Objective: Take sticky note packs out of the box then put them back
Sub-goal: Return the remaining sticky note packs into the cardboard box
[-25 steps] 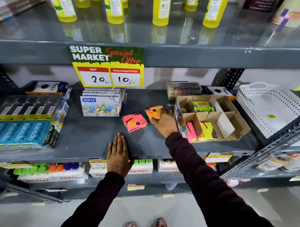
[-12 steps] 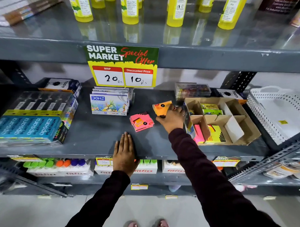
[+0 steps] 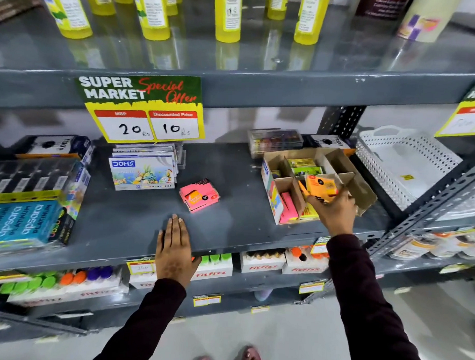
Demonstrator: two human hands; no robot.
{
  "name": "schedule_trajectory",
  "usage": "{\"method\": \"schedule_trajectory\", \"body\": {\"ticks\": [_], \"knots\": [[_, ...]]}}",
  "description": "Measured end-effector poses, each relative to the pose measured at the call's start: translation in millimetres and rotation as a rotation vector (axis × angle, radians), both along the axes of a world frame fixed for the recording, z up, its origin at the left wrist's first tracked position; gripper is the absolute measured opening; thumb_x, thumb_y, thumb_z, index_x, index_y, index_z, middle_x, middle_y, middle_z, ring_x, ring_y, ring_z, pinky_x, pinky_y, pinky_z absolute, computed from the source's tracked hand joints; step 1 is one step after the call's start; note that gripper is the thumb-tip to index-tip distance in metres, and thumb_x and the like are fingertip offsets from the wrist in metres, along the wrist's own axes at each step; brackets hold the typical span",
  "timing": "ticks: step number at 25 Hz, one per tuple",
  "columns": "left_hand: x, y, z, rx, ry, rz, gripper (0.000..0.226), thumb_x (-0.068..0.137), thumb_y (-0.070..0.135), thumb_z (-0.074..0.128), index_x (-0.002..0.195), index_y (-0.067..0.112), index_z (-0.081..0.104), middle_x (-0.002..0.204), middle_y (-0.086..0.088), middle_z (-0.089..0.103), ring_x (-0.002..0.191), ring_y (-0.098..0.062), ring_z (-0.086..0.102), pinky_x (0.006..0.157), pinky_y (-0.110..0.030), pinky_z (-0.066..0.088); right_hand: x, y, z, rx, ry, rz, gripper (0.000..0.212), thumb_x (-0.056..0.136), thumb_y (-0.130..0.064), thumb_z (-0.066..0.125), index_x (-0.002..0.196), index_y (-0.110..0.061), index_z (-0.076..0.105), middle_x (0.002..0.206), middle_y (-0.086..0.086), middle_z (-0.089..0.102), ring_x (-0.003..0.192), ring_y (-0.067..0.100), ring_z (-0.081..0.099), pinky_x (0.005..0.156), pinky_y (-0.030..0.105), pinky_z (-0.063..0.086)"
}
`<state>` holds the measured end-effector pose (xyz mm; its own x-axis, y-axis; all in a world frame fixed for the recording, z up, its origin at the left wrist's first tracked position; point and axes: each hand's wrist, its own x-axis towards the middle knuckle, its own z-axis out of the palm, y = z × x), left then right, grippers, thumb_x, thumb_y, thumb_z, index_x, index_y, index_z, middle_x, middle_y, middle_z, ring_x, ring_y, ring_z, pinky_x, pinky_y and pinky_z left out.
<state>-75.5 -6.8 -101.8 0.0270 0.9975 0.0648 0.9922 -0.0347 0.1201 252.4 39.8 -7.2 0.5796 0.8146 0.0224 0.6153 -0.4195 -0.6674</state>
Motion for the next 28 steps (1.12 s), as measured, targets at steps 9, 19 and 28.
{"method": "schedule_trajectory", "body": {"ticks": [9, 19, 28], "knots": [[0.3, -0.7, 2.2, -0.01, 0.02, 0.003, 0.104, 0.077, 0.049, 0.069, 0.144, -0.003, 0.01, 0.155, -0.024, 0.016, 0.143, -0.037, 0.016, 0.118, -0.048, 0.014, -4.0, 8.9, -30.6, -0.124, -0.093, 0.146, 0.038, 0.1, -0.02, 0.046, 0.134, -0.004, 0.053, 0.142, 0.022, 0.049, 0.136, 0.038, 0.035, 0.109, 0.043, 0.031], [2.0, -0.8, 4.3, -0.009, -0.016, 0.014, 0.095, 0.083, 0.043, 0.062, 0.145, -0.001, 0.006, 0.157, -0.019, 0.01, 0.145, -0.031, 0.01, 0.119, -0.045, 0.013, -145.1, 27.1, 3.0, 0.037, -0.146, 0.621, 0.038, 0.094, -0.028, 0.056, 0.128, -0.009, 0.058, 0.128, 0.018, 0.06, 0.119, 0.03, 0.056, 0.101, 0.035, 0.042], [4.0, -2.7, 12.1, 0.013, -0.076, 0.03, 0.091, 0.063, 0.024, 0.078, 0.136, -0.008, 0.034, 0.144, -0.027, 0.039, 0.133, -0.039, 0.04, 0.11, -0.054, 0.035, -216.9, 61.9, -45.0, -0.198, -0.341, 0.774, 0.09, 0.074, -0.062, 0.068, 0.135, -0.001, 0.044, 0.136, 0.02, 0.049, 0.13, 0.035, 0.038, 0.116, 0.045, 0.027]]}}
